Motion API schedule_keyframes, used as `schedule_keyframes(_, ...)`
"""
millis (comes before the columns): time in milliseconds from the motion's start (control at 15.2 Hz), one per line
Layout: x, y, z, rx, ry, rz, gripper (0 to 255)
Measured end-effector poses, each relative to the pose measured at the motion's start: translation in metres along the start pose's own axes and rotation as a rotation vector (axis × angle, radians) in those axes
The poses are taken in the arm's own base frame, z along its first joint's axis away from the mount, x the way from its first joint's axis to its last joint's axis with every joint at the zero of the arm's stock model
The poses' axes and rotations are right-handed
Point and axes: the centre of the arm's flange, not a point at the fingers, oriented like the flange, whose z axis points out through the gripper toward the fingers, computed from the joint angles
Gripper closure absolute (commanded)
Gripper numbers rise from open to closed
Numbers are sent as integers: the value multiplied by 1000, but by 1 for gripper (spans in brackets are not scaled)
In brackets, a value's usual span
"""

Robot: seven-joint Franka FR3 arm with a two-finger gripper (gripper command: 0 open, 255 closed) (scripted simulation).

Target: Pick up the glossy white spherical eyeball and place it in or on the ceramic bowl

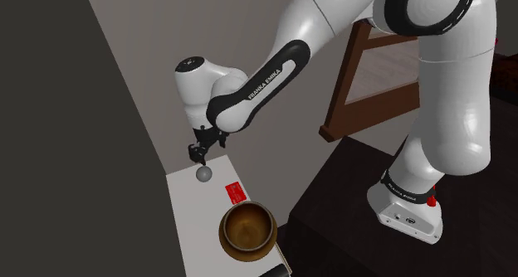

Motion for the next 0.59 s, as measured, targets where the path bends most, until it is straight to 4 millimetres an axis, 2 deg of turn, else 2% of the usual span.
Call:
schedule_keyframes(330, 29, -39, 45, -3, -12, 6, 0)
schedule_keyframes(594, 31, -44, 66, -3, -14, 7, 0)
